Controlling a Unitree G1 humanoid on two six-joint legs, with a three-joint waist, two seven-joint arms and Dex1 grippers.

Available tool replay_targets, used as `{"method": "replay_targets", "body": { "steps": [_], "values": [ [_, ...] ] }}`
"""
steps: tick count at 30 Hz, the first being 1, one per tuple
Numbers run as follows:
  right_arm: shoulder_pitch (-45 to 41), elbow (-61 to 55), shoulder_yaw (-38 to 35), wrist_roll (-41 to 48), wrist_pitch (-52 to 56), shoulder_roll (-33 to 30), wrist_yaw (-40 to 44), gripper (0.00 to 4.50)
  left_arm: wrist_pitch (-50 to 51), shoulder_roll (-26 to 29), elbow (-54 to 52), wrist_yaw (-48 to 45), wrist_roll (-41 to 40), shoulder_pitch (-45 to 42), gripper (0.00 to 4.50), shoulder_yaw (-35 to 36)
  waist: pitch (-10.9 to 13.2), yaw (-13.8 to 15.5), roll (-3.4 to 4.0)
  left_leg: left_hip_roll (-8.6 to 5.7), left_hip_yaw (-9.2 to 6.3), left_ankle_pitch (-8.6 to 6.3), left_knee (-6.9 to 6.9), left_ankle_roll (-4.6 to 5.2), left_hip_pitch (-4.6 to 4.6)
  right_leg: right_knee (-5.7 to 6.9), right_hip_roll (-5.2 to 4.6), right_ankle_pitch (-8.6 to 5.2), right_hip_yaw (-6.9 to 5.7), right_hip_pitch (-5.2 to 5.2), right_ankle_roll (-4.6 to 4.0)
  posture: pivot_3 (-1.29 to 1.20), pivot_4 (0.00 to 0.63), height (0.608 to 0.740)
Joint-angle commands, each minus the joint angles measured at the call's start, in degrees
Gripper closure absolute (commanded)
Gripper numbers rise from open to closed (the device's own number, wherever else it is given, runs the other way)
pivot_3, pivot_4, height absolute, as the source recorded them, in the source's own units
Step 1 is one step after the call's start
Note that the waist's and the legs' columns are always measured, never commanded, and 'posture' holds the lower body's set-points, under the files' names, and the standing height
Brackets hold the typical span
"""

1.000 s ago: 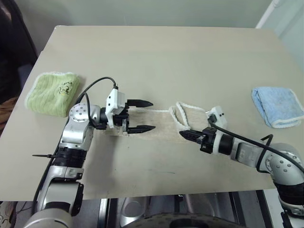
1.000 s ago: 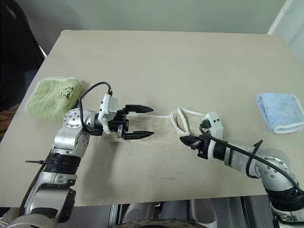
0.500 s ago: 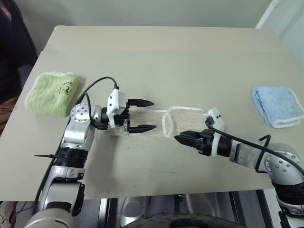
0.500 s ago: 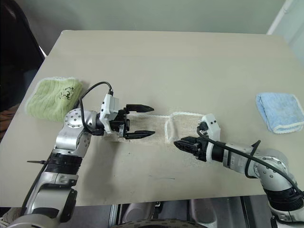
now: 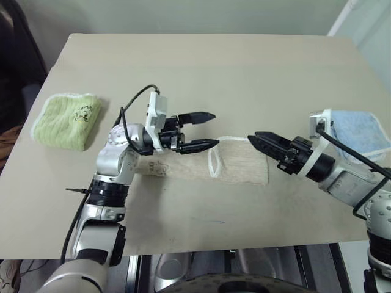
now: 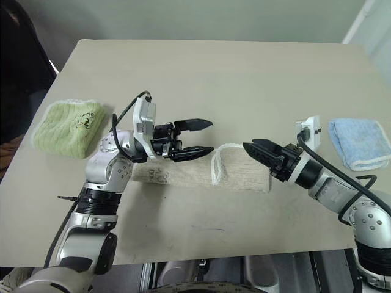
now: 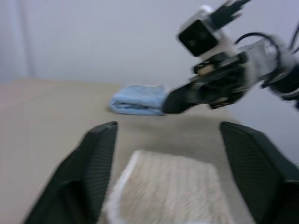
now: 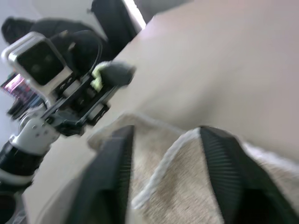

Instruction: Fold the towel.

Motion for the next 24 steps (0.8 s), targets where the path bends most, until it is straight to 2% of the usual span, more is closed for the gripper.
{"method": "replay_targets", "body": {
  "steps": [1, 4, 8, 13, 19, 24],
  "values": [
    [-0.2, 0.5, 0.0, -6.0, -3.8, 1.6, 3.2, 3.44, -1.3, -0.9, 0.9, -2.3, 0.6, -0.1, 1.93, -1.4, 0.0, 0.0, 0.01, 0.0, 0.0, 0.0, 0.0, 0.0, 0.0, 0.0, 0.0, 0.02, 0.0, 0.0, 0.01, 0.0, 0.15, 0.703],
    [-0.4, 2.1, 2.8, -12.2, -5.1, 2.5, 5.5, 4.49, -4.1, -1.9, 4.1, -3.9, 3.3, 0.5, 3.02, -3.7, 0.0, 0.0, 0.01, 0.0, 0.0, 0.02, 0.02, 0.06, 0.01, -0.01, -0.01, 0.04, 0.0, 0.02, -0.05, 0.0, 0.15, 0.703],
    [-0.1, 4.7, 6.2, -20.1, -6.7, 2.1, 9.4, 4.5, -9.0, -4.1, 8.7, -3.4, 7.5, 0.3, 4.47, -6.0, 0.0, 0.0, 0.02, 0.0, 0.0, 0.06, 0.02, 0.15, -0.02, -0.01, -0.01, 0.1, -0.01, 0.01, -0.18, 0.0, 0.15, 0.703],
    [-1.3, 8.4, 9.5, -28.7, -9.3, 4.0, 11.5, 4.5, -14.4, -6.8, 12.3, -1.8, 12.3, 1.2, 4.47, -8.0, 0.0, 0.1, 0.03, -0.03, 0.0, 0.11, 0.05, 0.42, -0.04, -0.05, -0.04, 0.14, 0.01, 0.05, -0.35, 0.0, 0.15, 0.703],
    [-1.7, 12.4, 14.6, -38.3, -12.6, 9.2, 11.4, 4.5, -20.2, -1.5, 14.0, -5.8, 19.5, 3.6, 4.47, -13.2, 0.0, -0.4, 0.07, 0.02, -0.05, 0.15, 0.0, 0.52, 0.05, -0.01, 0.06, 0.3, 0.0, 0.01, -0.58, 0.0, 0.15, 0.703],
    [-0.9, 16.0, 16.8, -44.7, -14.8, 12.6, 11.2, 4.5, -22.4, 1.4, 14.5, -7.1, 21.7, 4.8, 4.47, -14.7, 0.0, -0.5, 0.14, 0.02, -0.11, 0.27, 0.01, 0.61, 0.1, -0.02, 0.07, 0.4, -0.01, 0.1, -0.62, 0.0, 0.15, 0.703]
  ]
}}
